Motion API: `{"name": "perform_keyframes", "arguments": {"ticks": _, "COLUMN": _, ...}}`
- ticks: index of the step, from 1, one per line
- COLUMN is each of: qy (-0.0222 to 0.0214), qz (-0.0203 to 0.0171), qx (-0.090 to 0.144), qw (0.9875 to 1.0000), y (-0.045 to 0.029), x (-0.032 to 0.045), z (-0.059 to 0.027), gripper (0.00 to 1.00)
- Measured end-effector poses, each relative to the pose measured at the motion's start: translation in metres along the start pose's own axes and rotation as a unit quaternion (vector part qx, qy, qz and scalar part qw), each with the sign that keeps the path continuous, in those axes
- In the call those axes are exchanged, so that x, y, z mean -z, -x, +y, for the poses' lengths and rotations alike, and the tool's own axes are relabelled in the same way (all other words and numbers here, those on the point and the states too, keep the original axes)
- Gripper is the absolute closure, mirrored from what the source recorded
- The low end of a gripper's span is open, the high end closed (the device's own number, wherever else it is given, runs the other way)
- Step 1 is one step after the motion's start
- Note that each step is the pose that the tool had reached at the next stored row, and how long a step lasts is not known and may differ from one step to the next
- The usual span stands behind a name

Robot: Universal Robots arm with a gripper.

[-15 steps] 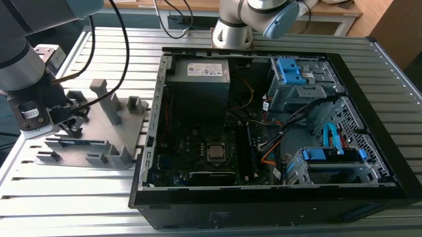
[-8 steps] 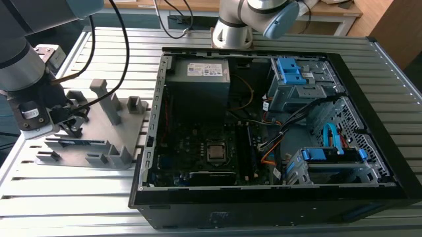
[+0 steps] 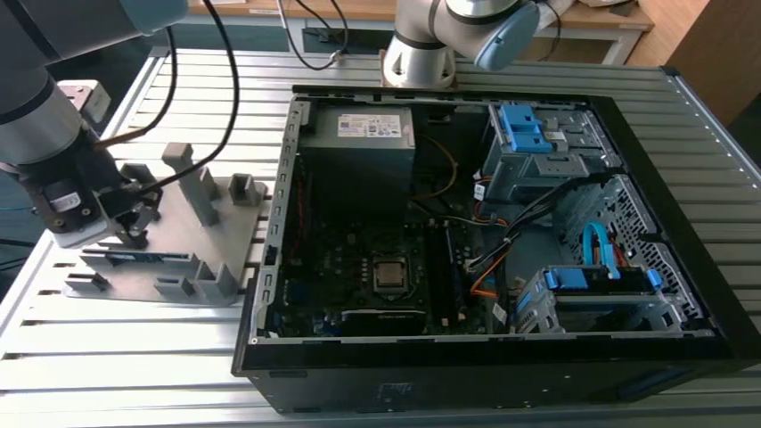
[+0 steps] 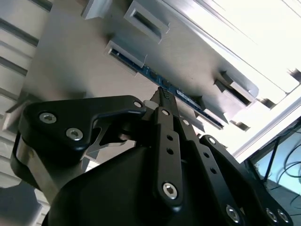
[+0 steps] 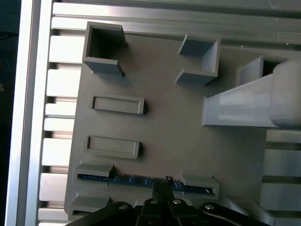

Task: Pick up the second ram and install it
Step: 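Pick up the second ram and move it above second insertion slot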

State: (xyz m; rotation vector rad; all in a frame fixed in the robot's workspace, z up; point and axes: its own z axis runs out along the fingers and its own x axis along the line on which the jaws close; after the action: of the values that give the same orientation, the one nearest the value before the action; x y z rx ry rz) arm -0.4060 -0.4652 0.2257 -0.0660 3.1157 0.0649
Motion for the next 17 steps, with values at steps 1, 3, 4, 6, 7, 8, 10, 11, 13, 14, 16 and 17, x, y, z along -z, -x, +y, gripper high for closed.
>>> {"name": "perform_keyframes", "arguments": {"ticks": 1, "qy": 0.0002, "qz": 0.0004, "qx": 0.009, "qw": 1.0000, "y": 0.0000, "x": 0.0000, "z": 0.0000, "gripper": 0.90}}
{"name": "perform_keyframes", "arguments": {"ticks": 3, "qy": 0.0006, "qz": 0.0010, "qx": 0.024, "qw": 0.9997, "y": 0.0000, "x": 0.0000, "z": 0.0000, "gripper": 0.90}}
{"name": "perform_keyframes", "arguments": {"ticks": 4, "qy": 0.0008, "qz": 0.0013, "qx": 0.031, "qw": 0.9995, "y": 0.0000, "x": 0.0000, "z": 0.0000, "gripper": 0.90}}
{"name": "perform_keyframes", "arguments": {"ticks": 6, "qy": 0.0012, "qz": 0.0019, "qx": 0.046, "qw": 0.9990, "y": 0.0000, "x": 0.0000, "z": 0.0000, "gripper": 0.90}}
{"name": "perform_keyframes", "arguments": {"ticks": 7, "qy": 0.0013, "qz": 0.0022, "qx": 0.053, "qw": 0.9986, "y": 0.0000, "x": 0.0000, "z": 0.0000, "gripper": 0.90}}
{"name": "perform_keyframes", "arguments": {"ticks": 8, "qy": 0.0015, "qz": 0.0025, "qx": 0.060, "qw": 0.9982, "y": 0.0000, "x": 0.0000, "z": 0.0000, "gripper": 0.90}}
{"name": "perform_keyframes", "arguments": {"ticks": 10, "qy": 0.0019, "qz": 0.0030, "qx": 0.074, "qw": 0.9973, "y": 0.0000, "x": 0.0000, "z": 0.0000, "gripper": 0.90}}
{"name": "perform_keyframes", "arguments": {"ticks": 11, "qy": 0.0021, "qz": 0.0033, "qx": 0.081, "qw": 0.9967, "y": 0.0000, "x": 0.0000, "z": 0.0000, "gripper": 0.90}}
{"name": "perform_keyframes", "arguments": {"ticks": 13, "qy": 0.0024, "qz": 0.0039, "qx": 0.096, "qw": 0.9954, "y": 0.0000, "x": 0.0000, "z": 0.0000, "gripper": 0.90}}
{"name": "perform_keyframes", "arguments": {"ticks": 14, "qy": 0.0026, "qz": 0.0042, "qx": 0.103, "qw": 0.9947, "y": 0.0000, "x": 0.0000, "z": 0.0000, "gripper": 0.90}}
{"name": "perform_keyframes", "arguments": {"ticks": 16, "qy": 0.0030, "qz": 0.0048, "qx": 0.117, "qw": 0.9932, "y": 0.0000, "x": 0.0000, "z": 0.0000, "gripper": 0.90}}
{"name": "perform_keyframes", "arguments": {"ticks": 17, "qy": 0.0031, "qz": 0.0050, "qx": 0.123, "qw": 0.9924, "y": 0.0000, "x": 0.0000, "z": 0.0000, "gripper": 0.90}}
